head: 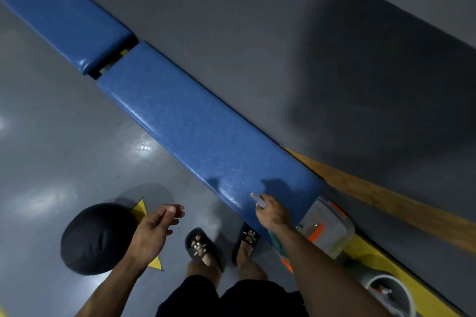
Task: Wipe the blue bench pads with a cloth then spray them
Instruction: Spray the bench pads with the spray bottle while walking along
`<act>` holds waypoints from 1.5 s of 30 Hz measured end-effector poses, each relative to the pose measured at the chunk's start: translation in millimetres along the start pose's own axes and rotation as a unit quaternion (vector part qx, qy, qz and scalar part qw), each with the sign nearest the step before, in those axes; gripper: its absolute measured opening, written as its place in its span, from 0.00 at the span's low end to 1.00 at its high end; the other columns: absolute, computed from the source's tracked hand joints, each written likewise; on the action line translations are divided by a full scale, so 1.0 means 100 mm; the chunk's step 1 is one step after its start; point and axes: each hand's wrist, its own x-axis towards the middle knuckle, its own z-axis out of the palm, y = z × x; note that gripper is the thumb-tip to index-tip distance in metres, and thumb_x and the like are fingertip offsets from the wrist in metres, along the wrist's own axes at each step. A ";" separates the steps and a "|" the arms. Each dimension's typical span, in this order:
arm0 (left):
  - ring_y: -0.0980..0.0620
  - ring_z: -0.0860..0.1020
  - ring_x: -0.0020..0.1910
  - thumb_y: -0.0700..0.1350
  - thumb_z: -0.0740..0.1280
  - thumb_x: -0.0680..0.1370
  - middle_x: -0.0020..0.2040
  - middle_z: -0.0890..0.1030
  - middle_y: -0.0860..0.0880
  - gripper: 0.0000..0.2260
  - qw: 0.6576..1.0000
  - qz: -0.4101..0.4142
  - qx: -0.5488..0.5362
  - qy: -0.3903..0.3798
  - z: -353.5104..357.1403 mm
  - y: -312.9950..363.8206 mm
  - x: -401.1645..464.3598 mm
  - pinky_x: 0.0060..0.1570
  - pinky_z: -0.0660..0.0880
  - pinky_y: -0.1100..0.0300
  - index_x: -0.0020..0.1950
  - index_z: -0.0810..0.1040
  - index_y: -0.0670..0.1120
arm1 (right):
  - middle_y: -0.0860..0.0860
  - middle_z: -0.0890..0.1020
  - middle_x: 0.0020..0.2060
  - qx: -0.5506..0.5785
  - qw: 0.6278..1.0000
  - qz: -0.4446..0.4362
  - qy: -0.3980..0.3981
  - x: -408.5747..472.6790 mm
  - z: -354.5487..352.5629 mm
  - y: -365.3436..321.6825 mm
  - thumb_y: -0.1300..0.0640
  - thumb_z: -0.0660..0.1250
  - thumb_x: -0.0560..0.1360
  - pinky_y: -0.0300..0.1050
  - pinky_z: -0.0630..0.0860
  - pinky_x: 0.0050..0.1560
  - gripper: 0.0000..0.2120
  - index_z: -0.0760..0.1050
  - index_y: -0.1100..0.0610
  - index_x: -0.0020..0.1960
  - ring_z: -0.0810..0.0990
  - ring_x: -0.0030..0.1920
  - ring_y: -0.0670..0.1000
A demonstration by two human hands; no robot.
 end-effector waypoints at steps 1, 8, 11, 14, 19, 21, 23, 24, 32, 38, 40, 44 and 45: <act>0.49 0.81 0.49 0.48 0.60 0.82 0.47 0.85 0.51 0.12 1.000 -0.003 -0.002 0.003 -0.02 -0.02 -0.01 0.47 0.76 0.56 0.52 0.82 0.48 | 0.54 0.80 0.57 0.000 1.000 -0.003 -0.004 -0.05 0.08 -0.02 0.52 0.61 0.79 0.49 0.72 0.56 0.09 0.74 0.53 0.56 0.77 0.59 0.59; 0.50 0.81 0.49 0.48 0.61 0.82 0.47 0.85 0.51 0.11 1.000 -0.015 -0.011 0.011 -0.24 -0.17 -0.02 0.47 0.76 0.55 0.51 0.83 0.49 | 0.54 0.79 0.59 0.016 1.000 0.017 0.008 -0.04 0.26 -0.19 0.52 0.61 0.78 0.51 0.73 0.56 0.14 0.74 0.51 0.63 0.76 0.59 0.60; 0.50 0.81 0.49 0.48 0.60 0.82 0.48 0.85 0.53 0.11 1.000 -0.016 -0.007 0.001 -0.37 -0.20 0.07 0.47 0.76 0.55 0.51 0.83 0.50 | 0.55 0.80 0.55 0.038 0.998 0.040 0.044 0.08 0.13 -0.28 0.52 0.62 0.78 0.50 0.72 0.49 0.11 0.74 0.52 0.59 0.77 0.55 0.61; 0.49 0.81 0.50 0.47 0.61 0.82 0.48 0.86 0.53 0.11 1.000 -0.019 -0.013 -0.006 -0.51 -0.18 0.21 0.48 0.76 0.53 0.51 0.83 0.49 | 0.54 0.79 0.44 0.062 0.994 0.056 0.076 0.20 -0.08 -0.42 0.54 0.62 0.78 0.46 0.68 0.40 0.03 0.73 0.52 0.48 0.78 0.45 0.59; 0.48 0.81 0.50 0.46 0.61 0.83 0.49 0.85 0.47 0.11 0.999 -0.013 -0.028 -0.019 -0.80 -0.13 0.45 0.47 0.74 0.54 0.52 0.82 0.47 | 0.53 0.78 0.44 0.056 0.986 0.077 0.138 0.43 -0.35 -0.77 0.56 0.60 0.79 0.46 0.69 0.39 0.05 0.73 0.55 0.51 0.76 0.41 0.56; 0.47 0.81 0.50 0.45 0.60 0.83 0.49 0.85 0.48 0.11 0.999 -0.006 -0.019 -0.028 -0.94 -0.10 0.57 0.46 0.74 0.55 0.52 0.82 0.47 | 0.52 0.78 0.44 0.046 0.985 0.088 0.143 0.43 -0.34 -0.89 0.56 0.60 0.79 0.47 0.72 0.39 0.05 0.73 0.55 0.51 0.77 0.41 0.55; 0.48 0.81 0.50 0.45 0.60 0.82 0.48 0.85 0.50 0.11 0.999 0.002 -0.006 -0.040 -1.09 -0.06 0.71 0.44 0.74 0.56 0.52 0.82 0.47 | 0.52 0.78 0.44 0.040 0.985 0.089 0.141 0.43 -0.25 -1.01 0.56 0.60 0.79 0.46 0.72 0.40 0.06 0.74 0.56 0.51 0.77 0.41 0.55; 0.49 0.81 0.50 0.45 0.60 0.82 0.48 0.85 0.50 0.11 0.999 0.007 -0.003 -0.047 -1.16 -0.04 0.78 0.44 0.74 0.56 0.52 0.82 0.46 | 0.52 0.79 0.45 0.040 0.987 0.083 0.133 0.42 -0.19 -1.08 0.55 0.60 0.79 0.46 0.72 0.40 0.06 0.74 0.56 0.51 0.77 0.42 0.55; 0.49 0.79 0.48 0.44 0.60 0.83 0.48 0.84 0.47 0.11 0.997 0.017 -0.004 -0.073 -1.67 -0.03 1.16 0.45 0.74 0.56 0.51 0.82 0.46 | 0.56 0.82 0.54 -0.012 0.998 0.034 0.042 0.14 0.70 -1.69 0.54 0.62 0.77 0.50 0.73 0.53 0.11 0.76 0.54 0.57 0.78 0.57 0.60; 0.49 0.80 0.49 0.45 0.59 0.83 0.49 0.84 0.47 0.11 0.997 0.021 0.002 -0.072 -1.97 -0.11 1.27 0.44 0.74 0.58 0.51 0.82 0.46 | 0.55 0.81 0.57 0.003 0.996 0.077 0.050 0.07 0.92 -1.97 0.57 0.63 0.76 0.48 0.73 0.54 0.10 0.77 0.57 0.55 0.78 0.59 0.59; 0.48 0.80 0.49 0.45 0.60 0.83 0.48 0.84 0.47 0.11 0.998 0.022 0.003 -0.066 -2.03 -0.14 1.28 0.43 0.74 0.59 0.51 0.82 0.47 | 0.56 0.81 0.56 0.025 0.993 0.088 0.074 0.13 0.84 -2.01 0.57 0.64 0.76 0.48 0.73 0.50 0.09 0.77 0.57 0.54 0.78 0.57 0.60; 0.50 0.80 0.48 0.45 0.60 0.83 0.46 0.83 0.50 0.11 0.998 0.023 0.002 -0.060 -2.08 -0.13 1.34 0.42 0.73 0.59 0.50 0.82 0.47 | 0.54 0.80 0.45 0.093 0.986 0.092 0.100 0.35 0.49 -2.06 0.59 0.62 0.76 0.45 0.70 0.40 0.05 0.75 0.58 0.50 0.78 0.42 0.56; 0.50 0.80 0.48 0.45 0.60 0.82 0.46 0.84 0.51 0.11 0.998 0.020 -0.001 -0.059 -2.08 -0.12 1.37 0.43 0.73 0.58 0.49 0.82 0.47 | 0.53 0.79 0.42 0.102 0.984 0.092 0.116 0.41 0.39 -2.07 0.59 0.62 0.76 0.46 0.71 0.39 0.05 0.75 0.59 0.49 0.76 0.38 0.55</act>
